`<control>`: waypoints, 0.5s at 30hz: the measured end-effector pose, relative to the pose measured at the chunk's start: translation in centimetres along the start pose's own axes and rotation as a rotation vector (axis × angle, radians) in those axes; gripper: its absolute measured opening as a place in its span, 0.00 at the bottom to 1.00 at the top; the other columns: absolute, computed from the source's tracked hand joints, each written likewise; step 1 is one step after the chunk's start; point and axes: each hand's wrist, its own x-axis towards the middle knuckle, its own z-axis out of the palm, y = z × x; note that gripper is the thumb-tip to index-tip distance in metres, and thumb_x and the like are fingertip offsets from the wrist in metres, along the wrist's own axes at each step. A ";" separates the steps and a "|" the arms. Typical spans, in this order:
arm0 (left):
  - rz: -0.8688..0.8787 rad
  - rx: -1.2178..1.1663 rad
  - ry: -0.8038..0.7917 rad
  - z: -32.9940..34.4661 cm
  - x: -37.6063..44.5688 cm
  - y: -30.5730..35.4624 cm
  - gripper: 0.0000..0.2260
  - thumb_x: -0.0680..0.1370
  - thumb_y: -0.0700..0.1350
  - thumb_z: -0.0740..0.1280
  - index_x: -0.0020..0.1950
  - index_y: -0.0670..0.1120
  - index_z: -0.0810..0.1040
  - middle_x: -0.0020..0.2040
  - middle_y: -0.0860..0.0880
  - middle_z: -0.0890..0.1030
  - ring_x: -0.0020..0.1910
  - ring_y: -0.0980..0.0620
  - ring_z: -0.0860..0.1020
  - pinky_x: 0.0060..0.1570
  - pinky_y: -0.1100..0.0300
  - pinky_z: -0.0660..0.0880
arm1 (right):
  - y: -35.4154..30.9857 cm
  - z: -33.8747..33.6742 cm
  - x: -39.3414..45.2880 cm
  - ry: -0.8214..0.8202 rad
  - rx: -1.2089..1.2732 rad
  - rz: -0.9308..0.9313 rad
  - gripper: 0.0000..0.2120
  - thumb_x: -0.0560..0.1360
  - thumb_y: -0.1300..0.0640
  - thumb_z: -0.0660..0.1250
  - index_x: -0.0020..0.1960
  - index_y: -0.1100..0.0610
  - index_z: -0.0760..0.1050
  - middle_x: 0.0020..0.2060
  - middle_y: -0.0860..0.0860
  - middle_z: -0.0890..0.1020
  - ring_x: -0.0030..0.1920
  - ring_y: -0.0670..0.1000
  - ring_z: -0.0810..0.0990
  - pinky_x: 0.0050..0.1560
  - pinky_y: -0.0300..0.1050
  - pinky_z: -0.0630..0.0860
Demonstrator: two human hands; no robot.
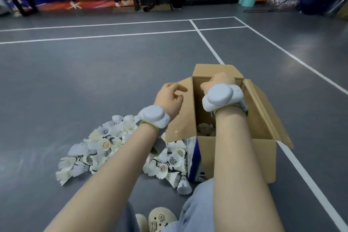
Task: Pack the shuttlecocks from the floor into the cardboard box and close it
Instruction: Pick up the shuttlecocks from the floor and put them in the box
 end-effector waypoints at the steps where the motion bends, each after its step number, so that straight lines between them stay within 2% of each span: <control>1: -0.006 0.007 0.017 -1.0 -0.2 -0.4 0.13 0.77 0.37 0.58 0.54 0.47 0.79 0.63 0.47 0.71 0.48 0.46 0.78 0.35 0.50 0.81 | -0.9 0.7 -0.3 -0.018 -0.013 -0.031 0.19 0.74 0.62 0.62 0.27 0.56 0.61 0.26 0.52 0.66 0.28 0.52 0.66 0.27 0.35 0.60; 3: -0.025 0.019 0.040 -2.6 -0.4 -0.9 0.13 0.76 0.37 0.58 0.54 0.47 0.79 0.60 0.47 0.72 0.47 0.45 0.79 0.41 0.48 0.81 | -2.2 1.8 -0.7 -0.047 0.004 -0.094 0.19 0.74 0.61 0.63 0.27 0.55 0.60 0.26 0.51 0.65 0.33 0.54 0.69 0.33 0.38 0.66; 4: -0.032 0.033 0.055 -3.6 -0.7 -1.4 0.13 0.76 0.37 0.58 0.54 0.47 0.79 0.59 0.46 0.72 0.47 0.45 0.78 0.44 0.48 0.80 | -2.9 2.5 -1.0 -0.064 0.006 -0.125 0.18 0.74 0.61 0.62 0.27 0.55 0.60 0.26 0.51 0.65 0.36 0.55 0.68 0.34 0.38 0.66; 7: -0.066 0.083 0.104 -7.9 -1.8 -4.2 0.14 0.75 0.37 0.58 0.55 0.46 0.78 0.58 0.46 0.73 0.47 0.45 0.78 0.48 0.49 0.79 | -5.9 5.6 -3.1 -0.131 -0.121 -0.224 0.17 0.74 0.59 0.60 0.28 0.55 0.62 0.26 0.51 0.66 0.37 0.56 0.68 0.27 0.36 0.57; 9: -0.103 0.115 0.114 -10.4 -2.8 -6.7 0.14 0.75 0.37 0.59 0.56 0.47 0.78 0.58 0.46 0.73 0.48 0.45 0.78 0.49 0.49 0.79 | -7.3 8.3 -4.1 -0.240 -0.247 -0.301 0.14 0.76 0.57 0.60 0.31 0.56 0.68 0.29 0.52 0.72 0.39 0.57 0.73 0.28 0.37 0.63; 10: -0.126 0.124 0.122 -11.5 -3.4 -8.2 0.14 0.76 0.38 0.59 0.57 0.47 0.77 0.59 0.46 0.74 0.49 0.45 0.78 0.50 0.49 0.78 | -8.1 10.0 -4.7 -0.294 -0.322 -0.341 0.11 0.77 0.57 0.60 0.37 0.56 0.75 0.35 0.53 0.78 0.43 0.59 0.77 0.33 0.39 0.71; 11: -0.162 0.122 0.127 -12.6 -3.9 -9.9 0.13 0.76 0.38 0.59 0.58 0.46 0.76 0.60 0.46 0.74 0.51 0.45 0.78 0.52 0.48 0.78 | -8.7 11.7 -5.1 -0.341 -0.382 -0.370 0.10 0.78 0.57 0.60 0.47 0.58 0.79 0.44 0.55 0.82 0.50 0.58 0.80 0.43 0.42 0.76; 12: -0.202 0.116 0.134 -13.5 -4.6 -11.8 0.13 0.76 0.38 0.59 0.59 0.46 0.76 0.61 0.46 0.75 0.52 0.45 0.78 0.52 0.47 0.78 | -9.3 13.7 -5.4 -0.402 -0.415 -0.391 0.12 0.79 0.57 0.59 0.56 0.59 0.79 0.53 0.55 0.82 0.55 0.57 0.80 0.52 0.43 0.77; 13: -0.243 0.119 0.141 -14.3 -5.3 -13.8 0.13 0.77 0.38 0.59 0.59 0.45 0.75 0.61 0.46 0.75 0.53 0.45 0.77 0.53 0.47 0.78 | -9.7 15.6 -5.6 -0.475 -0.408 -0.387 0.15 0.79 0.57 0.59 0.61 0.60 0.77 0.58 0.55 0.80 0.59 0.55 0.79 0.56 0.43 0.75; 15: -0.334 0.130 0.141 -15.3 -7.2 -18.0 0.13 0.76 0.39 0.59 0.59 0.46 0.75 0.61 0.47 0.76 0.53 0.44 0.78 0.51 0.48 0.78 | -10.1 19.8 -6.2 -0.635 -0.346 -0.352 0.17 0.79 0.54 0.59 0.64 0.60 0.74 0.61 0.55 0.78 0.60 0.56 0.78 0.51 0.42 0.73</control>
